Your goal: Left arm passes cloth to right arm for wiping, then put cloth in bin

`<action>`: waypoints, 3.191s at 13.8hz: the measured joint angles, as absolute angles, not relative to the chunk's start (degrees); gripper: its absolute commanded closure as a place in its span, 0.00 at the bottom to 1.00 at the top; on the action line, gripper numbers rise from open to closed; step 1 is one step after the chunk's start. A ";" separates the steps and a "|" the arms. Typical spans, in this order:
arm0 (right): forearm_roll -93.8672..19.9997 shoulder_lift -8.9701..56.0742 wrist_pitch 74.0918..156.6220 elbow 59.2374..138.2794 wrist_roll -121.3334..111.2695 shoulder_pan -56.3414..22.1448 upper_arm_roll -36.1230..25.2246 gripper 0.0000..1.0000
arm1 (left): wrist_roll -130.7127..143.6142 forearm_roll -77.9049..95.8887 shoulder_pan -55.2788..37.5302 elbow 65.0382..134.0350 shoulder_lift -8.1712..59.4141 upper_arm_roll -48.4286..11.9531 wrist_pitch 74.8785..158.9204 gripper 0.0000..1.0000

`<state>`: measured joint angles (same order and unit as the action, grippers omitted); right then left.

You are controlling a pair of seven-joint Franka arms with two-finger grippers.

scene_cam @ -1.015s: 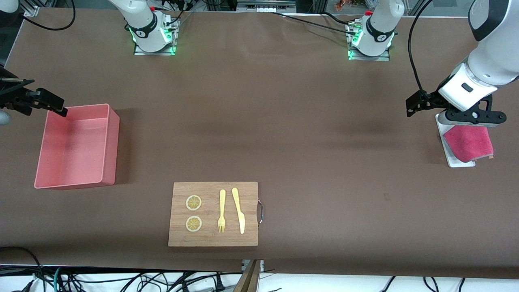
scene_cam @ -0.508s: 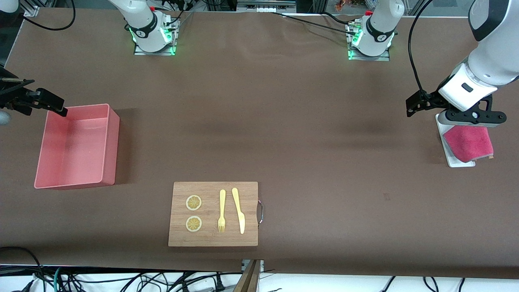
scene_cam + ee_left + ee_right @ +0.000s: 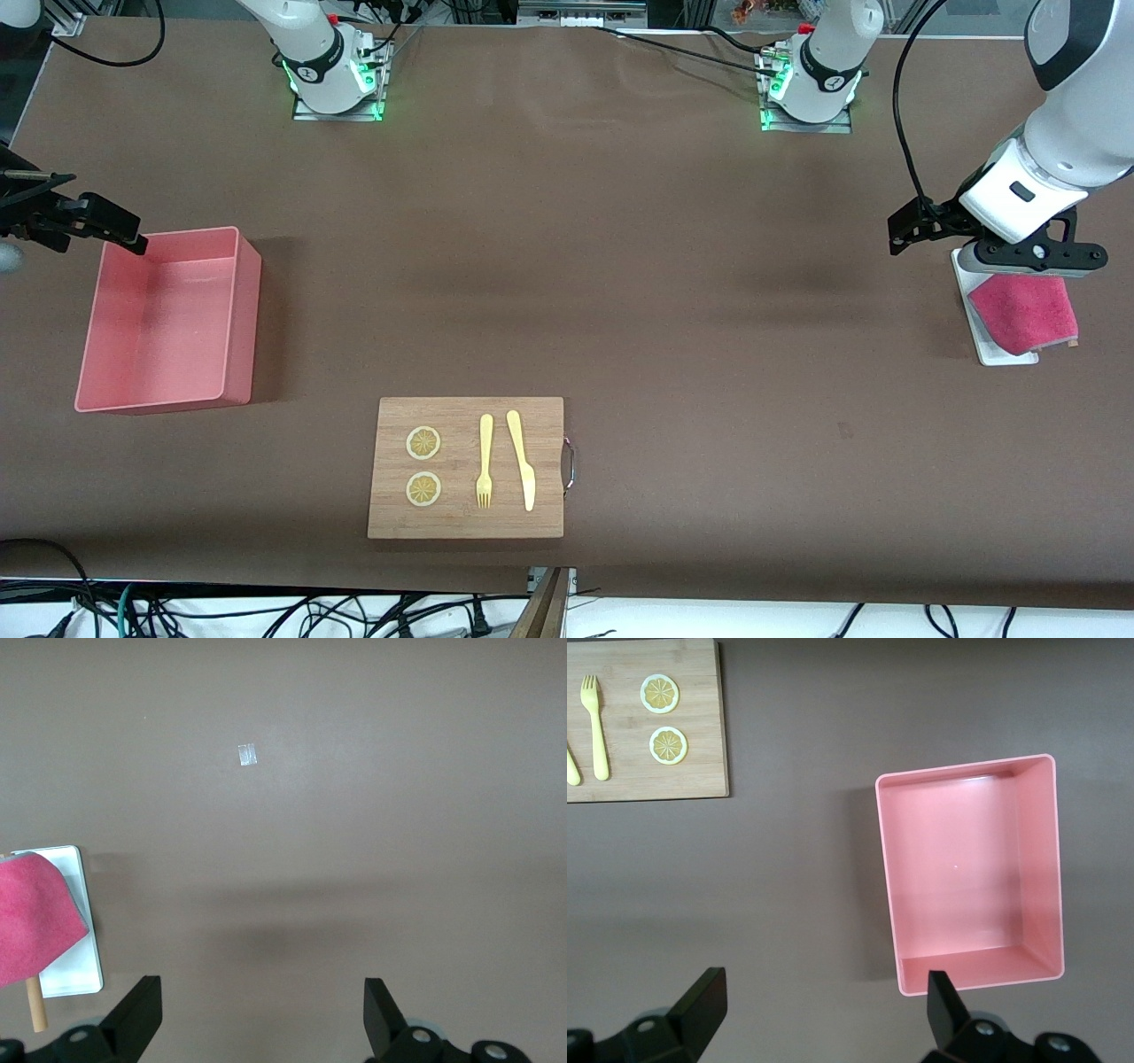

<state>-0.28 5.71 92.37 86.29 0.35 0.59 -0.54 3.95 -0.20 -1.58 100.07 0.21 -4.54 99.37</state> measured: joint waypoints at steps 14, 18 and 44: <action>-0.28 5.71 92.37 86.29 0.35 0.59 -0.53 0.00 | 3.95 -0.23 -1.22 100.07 0.30 -4.39 97.65 0.00; -0.28 5.71 92.37 86.29 0.35 0.59 -0.54 0.00 | 1.16 -2.49 -0.04 100.07 0.90 -4.32 97.18 0.00; -0.29 8.01 92.38 86.28 0.35 0.50 -0.37 0.00 | -100.91 15.51 52.14 99.98 28.05 -3.78 109.14 0.00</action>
